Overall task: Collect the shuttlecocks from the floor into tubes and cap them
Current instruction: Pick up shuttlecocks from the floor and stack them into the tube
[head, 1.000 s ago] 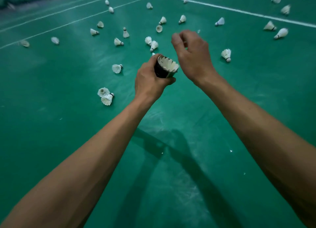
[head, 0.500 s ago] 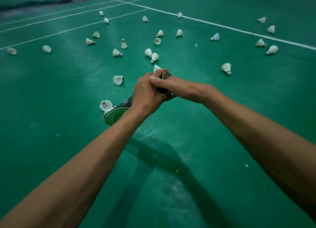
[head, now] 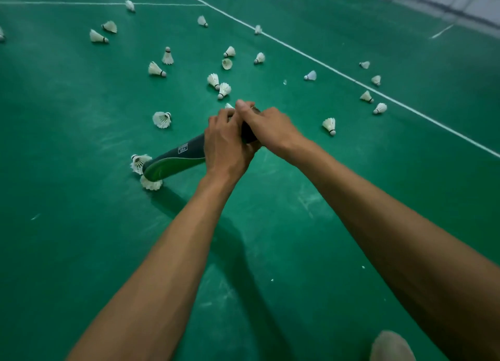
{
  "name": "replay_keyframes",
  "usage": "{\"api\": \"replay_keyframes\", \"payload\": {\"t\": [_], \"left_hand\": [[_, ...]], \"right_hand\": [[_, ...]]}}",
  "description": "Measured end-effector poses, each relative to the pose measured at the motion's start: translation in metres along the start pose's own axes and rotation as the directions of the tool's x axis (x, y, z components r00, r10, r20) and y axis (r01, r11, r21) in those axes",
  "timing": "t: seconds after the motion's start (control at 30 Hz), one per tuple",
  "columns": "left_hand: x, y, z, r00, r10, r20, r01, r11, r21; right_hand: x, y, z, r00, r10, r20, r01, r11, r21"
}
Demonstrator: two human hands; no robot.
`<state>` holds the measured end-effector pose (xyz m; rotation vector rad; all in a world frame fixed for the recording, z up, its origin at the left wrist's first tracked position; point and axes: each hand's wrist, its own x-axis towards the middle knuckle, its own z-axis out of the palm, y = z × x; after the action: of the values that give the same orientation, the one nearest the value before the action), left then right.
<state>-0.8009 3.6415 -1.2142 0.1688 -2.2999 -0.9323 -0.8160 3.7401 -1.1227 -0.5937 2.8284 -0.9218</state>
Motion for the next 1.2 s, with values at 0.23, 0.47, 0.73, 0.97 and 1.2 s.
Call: {"api": "replay_keyframes", "payload": {"t": [0.23,0.47,0.73,0.97,1.2], "left_hand": [[-0.005,-0.04,-0.026,0.996,-0.043,-0.072,0.049,0.996,0.079],[-0.02,-0.127,-0.101,0.965,-0.17,-0.2,0.224,0.931,0.289],[-0.031,-0.188,-0.157,0.884,-0.304,-0.354,0.431,0.825,0.366],[-0.052,-0.219,-0.183,0.816,-0.412,-0.407,0.567,0.707,0.423],[-0.082,-0.226,-0.191,0.809,-0.466,-0.359,0.587,0.684,0.433]], "right_hand": [[0.05,-0.017,0.032,0.919,-0.093,0.382,-0.031,0.951,0.307],[0.083,-0.08,0.135,0.719,-0.348,0.602,0.027,0.879,0.477],[0.101,-0.124,0.226,0.92,-0.386,0.07,0.298,0.803,0.516],[0.145,-0.098,0.303,0.919,-0.262,0.296,0.197,0.953,0.232],[0.168,-0.086,0.365,0.686,-0.352,0.637,0.567,0.808,-0.164]]}}
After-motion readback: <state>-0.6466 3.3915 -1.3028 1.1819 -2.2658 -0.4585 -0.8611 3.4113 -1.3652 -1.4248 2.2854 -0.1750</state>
